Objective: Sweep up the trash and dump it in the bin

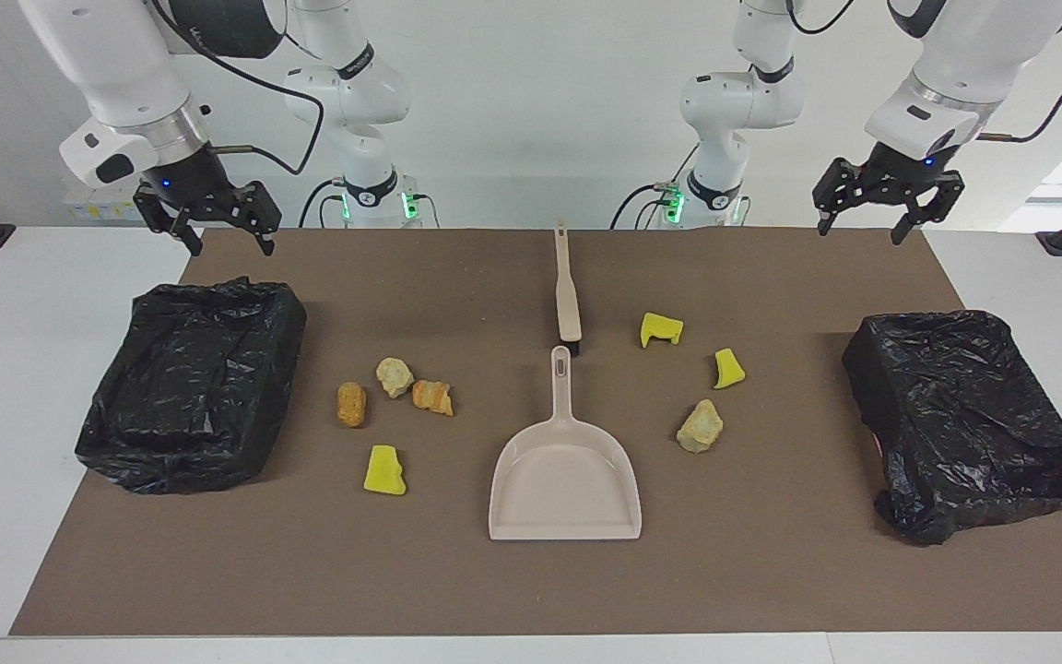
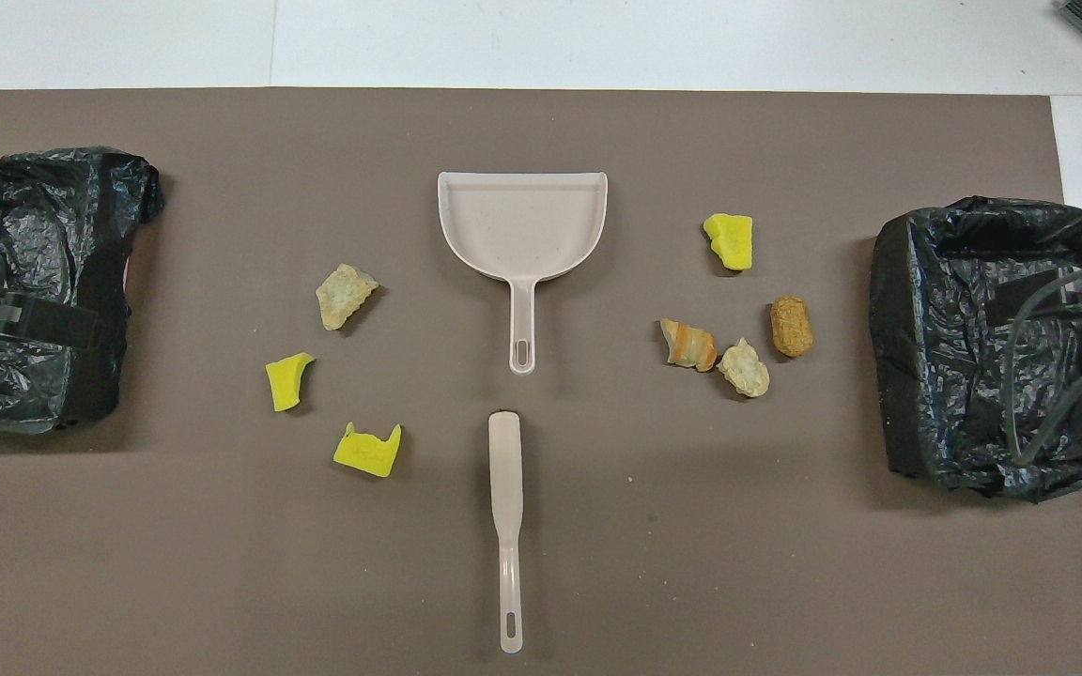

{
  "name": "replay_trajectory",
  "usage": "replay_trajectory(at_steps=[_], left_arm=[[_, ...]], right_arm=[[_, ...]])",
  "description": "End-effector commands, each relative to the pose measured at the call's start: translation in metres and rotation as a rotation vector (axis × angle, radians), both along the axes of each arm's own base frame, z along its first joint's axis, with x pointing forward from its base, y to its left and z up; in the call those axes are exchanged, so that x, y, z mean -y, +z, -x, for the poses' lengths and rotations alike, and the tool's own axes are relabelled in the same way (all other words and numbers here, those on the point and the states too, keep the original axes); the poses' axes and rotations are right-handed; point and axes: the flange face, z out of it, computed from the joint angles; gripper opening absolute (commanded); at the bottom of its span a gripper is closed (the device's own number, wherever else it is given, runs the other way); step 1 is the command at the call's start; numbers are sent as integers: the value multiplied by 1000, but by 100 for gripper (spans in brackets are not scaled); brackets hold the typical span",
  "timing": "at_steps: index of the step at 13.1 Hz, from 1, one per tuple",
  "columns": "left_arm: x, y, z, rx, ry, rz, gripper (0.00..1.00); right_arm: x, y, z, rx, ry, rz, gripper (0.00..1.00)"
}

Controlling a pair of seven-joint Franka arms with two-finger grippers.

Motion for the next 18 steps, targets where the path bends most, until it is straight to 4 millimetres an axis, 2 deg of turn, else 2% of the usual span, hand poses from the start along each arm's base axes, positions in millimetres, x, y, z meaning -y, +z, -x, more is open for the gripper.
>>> replay_trajectory(at_steps=[1,4,6,8,11,15,18], left_arm=[[25,5,8,-5,-49,9,100],[61,-3,31,-25,-113,6,100],[92,-13,53,-40,-77,2,100],[120,-25,65,-59,-46,-4,100],[166,-57,88,-88,-29,-22,100],[216,-104,134,-53,2,-11,100],[239,-134,155,-68,-23,-16,100]], right_arm=[[0,1,0,4,-20,2,100],[0,1,0,4,-20,2,100],[0,1,0,4,-20,2,100],[0,1,0,4,-20,2,100],[0,1,0,4,-20,3,100],[0,1,0,4,-20,3,100],[0,1,0,4,-17,3,100]])
